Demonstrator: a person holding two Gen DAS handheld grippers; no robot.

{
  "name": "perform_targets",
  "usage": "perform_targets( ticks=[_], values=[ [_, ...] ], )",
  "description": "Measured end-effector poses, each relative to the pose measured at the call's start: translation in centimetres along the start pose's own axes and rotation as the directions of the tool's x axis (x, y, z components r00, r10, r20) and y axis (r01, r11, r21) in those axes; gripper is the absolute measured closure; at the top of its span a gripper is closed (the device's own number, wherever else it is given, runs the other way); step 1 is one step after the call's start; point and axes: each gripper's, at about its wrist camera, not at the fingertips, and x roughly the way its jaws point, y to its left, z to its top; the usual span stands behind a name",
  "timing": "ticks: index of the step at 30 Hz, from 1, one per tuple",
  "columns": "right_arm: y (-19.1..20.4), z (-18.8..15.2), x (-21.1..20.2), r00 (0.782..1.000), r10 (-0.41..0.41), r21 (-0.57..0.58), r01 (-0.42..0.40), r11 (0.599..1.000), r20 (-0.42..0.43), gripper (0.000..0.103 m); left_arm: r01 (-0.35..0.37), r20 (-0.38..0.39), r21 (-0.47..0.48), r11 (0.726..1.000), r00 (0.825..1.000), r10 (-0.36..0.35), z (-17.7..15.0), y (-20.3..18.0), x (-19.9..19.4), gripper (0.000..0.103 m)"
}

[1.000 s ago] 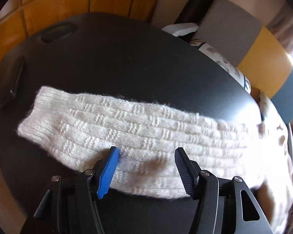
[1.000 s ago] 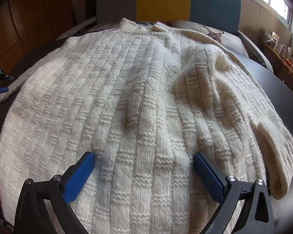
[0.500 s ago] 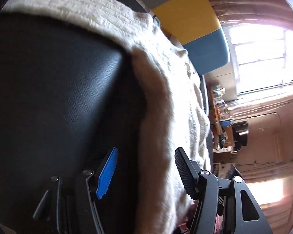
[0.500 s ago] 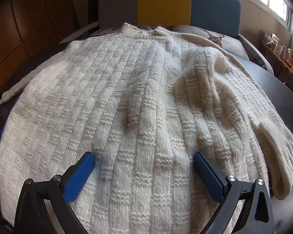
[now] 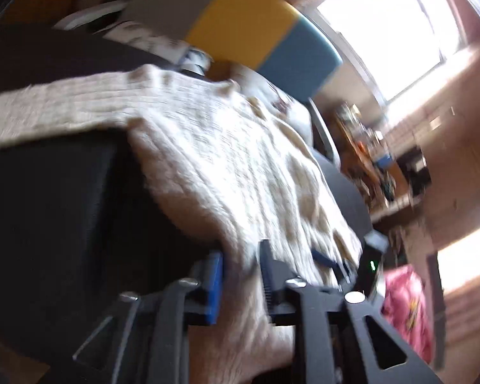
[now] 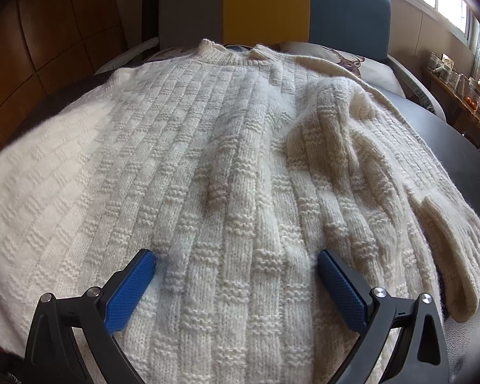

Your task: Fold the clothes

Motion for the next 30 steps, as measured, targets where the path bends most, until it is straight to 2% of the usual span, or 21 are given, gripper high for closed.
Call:
perform_targets(
  ticks=[1, 2, 5, 9, 12, 16, 17, 19, 20, 24, 26, 30],
  values=[
    [0.0, 0.0, 0.0, 1.0, 0.001, 0.0, -0.001, 1.0, 0.001, 0.0, -0.003, -0.013, -0.002, 1.0, 1.0, 0.003, -0.4, 0.0, 0.4, 0.034],
    [-0.1, 0.0, -0.1, 1.0, 0.001, -0.001, -0.001, 1.0, 0.001, 0.0, -0.007, -0.021, -0.012, 1.0, 1.0, 0.007, -0.8, 0.4, 0.6, 0.032],
    [-0.1, -0.1, -0.1, 1.0, 0.003, -0.001, -0.003, 1.0, 0.003, 0.0, -0.069, -0.016, -0.136, 0.988, 0.998, 0.067, -3.2, 6.2, -0.7, 0.032],
    [-0.2, -0.2, -0.2, 1.0, 0.004, -0.002, -0.004, 1.0, 0.008, 0.0, -0.123, 0.053, -0.274, 0.954, 0.988, 0.143, -3.8, 11.9, -1.7, 0.032],
    [-0.3, -0.2, -0.2, 1.0, 0.004, -0.003, -0.004, 1.0, 0.008, 0.0, -0.1, 0.054, -0.314, 0.944, 0.991, 0.123, -3.9, 13.4, -1.5, 0.032],
    [-0.4, -0.4, -0.5, 1.0, 0.003, 0.0, -0.003, 1.0, 0.002, 0.0, -0.133, -0.022, -0.234, 0.963, 0.991, 0.132, -4.0, 11.9, 1.4, 0.035],
    [-0.4, -0.5, -0.6, 1.0, 0.002, 0.002, -0.002, 1.0, 0.0, 0.0, -0.184, -0.044, -0.181, 0.966, 0.983, 0.178, -4.1, 11.0, 2.3, 0.043],
    [-0.5, -0.7, -0.8, 1.0, -0.001, 0.006, 0.001, 1.0, -0.005, 0.0, -0.353, -0.009, -0.034, 0.935, 0.936, 0.353, -3.9, 8.9, 3.4, 0.058],
    [-0.6, -0.8, -0.9, 1.0, -0.002, 0.008, 0.002, 1.0, -0.007, 0.0, -0.372, -0.002, -0.009, 0.928, 0.928, 0.372, -3.6, 8.6, 3.9, 0.058],
    [-0.6, -1.2, -1.3, 1.0, -0.007, 0.016, 0.008, 1.0, -0.02, 0.0, -0.317, -0.057, -0.084, 0.945, 0.948, 0.313, -1.2, 10.1, 4.5, 0.057],
    [-0.5, -1.4, -1.7, 0.999, -0.007, 0.014, 0.007, 1.0, -0.035, 0.0, -0.302, -0.082, -0.075, 0.95, 0.952, 0.296, -0.9, 10.0, 4.3, 0.057],
    [-1.0, -1.8, -2.2, 0.998, 0.0, 0.024, 0.001, 1.0, -0.057, 0.0, -0.296, -0.033, -0.063, 0.953, 0.955, 0.294, -1.3, 9.1, 1.5, 0.056]
  ],
)
